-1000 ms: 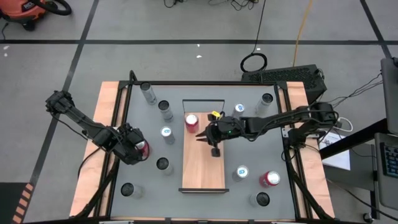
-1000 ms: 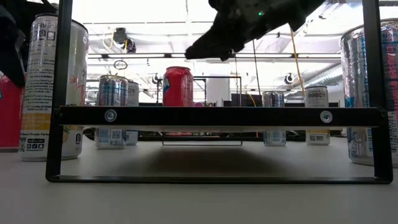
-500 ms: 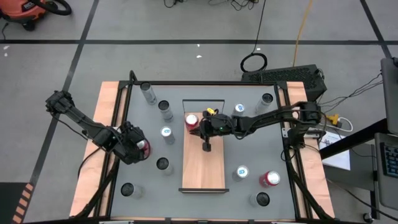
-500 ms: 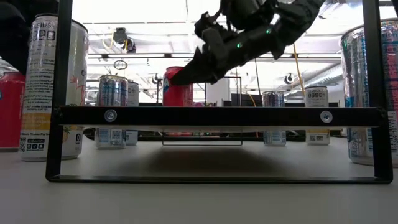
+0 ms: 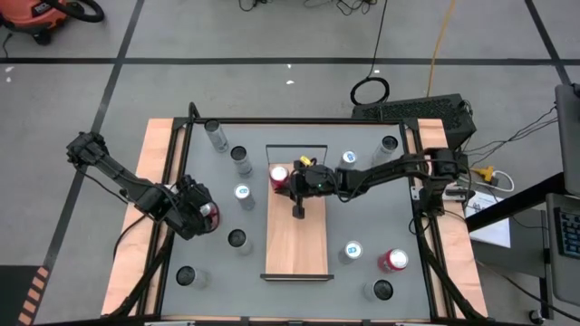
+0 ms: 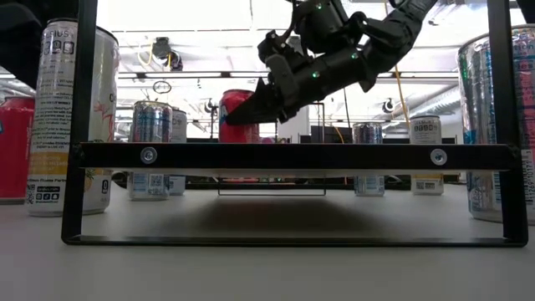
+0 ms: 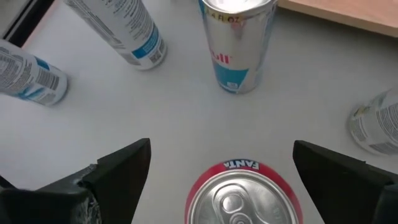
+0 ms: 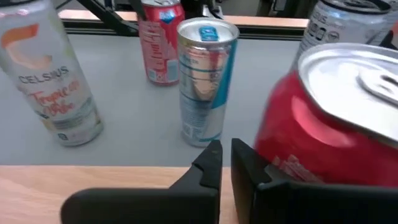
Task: Place canned beverage on shelf
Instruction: Put the right red soda can on the shelf, then put the left red soda can aligned with the other red soda can on the shelf
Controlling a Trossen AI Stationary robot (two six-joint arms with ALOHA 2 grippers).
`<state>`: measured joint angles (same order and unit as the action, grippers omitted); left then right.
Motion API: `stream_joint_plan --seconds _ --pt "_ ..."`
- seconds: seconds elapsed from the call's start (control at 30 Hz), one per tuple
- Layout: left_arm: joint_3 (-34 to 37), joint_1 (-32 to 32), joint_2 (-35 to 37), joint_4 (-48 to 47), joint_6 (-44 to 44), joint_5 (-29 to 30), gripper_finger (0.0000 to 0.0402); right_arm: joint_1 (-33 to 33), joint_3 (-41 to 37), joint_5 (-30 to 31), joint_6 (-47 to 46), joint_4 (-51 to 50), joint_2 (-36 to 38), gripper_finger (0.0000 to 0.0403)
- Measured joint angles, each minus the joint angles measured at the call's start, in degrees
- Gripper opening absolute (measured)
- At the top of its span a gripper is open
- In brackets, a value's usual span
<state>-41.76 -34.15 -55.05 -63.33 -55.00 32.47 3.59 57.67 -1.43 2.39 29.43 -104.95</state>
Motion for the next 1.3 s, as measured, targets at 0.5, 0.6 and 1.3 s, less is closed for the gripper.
stream_joint_plan --seconds 0.5,0.6,1.3 --pt "0.0 0.0 -0.02 1.7 -0.1 0.39 0.0386 1.83 0.0 -0.07 0.24 -0.57 0.0 0.0" --pt "0.0 0.0 -0.02 1.68 -0.1 0.39 0.0386 1.39 0.0 -0.14 0.02 -0.57 0.07 0.0" --pt "0.0 0.0 -0.09 2.93 3.06 1.7 0.0386 -1.09 -0.02 -0.36 1.54 -14.26 11.72 0.0"
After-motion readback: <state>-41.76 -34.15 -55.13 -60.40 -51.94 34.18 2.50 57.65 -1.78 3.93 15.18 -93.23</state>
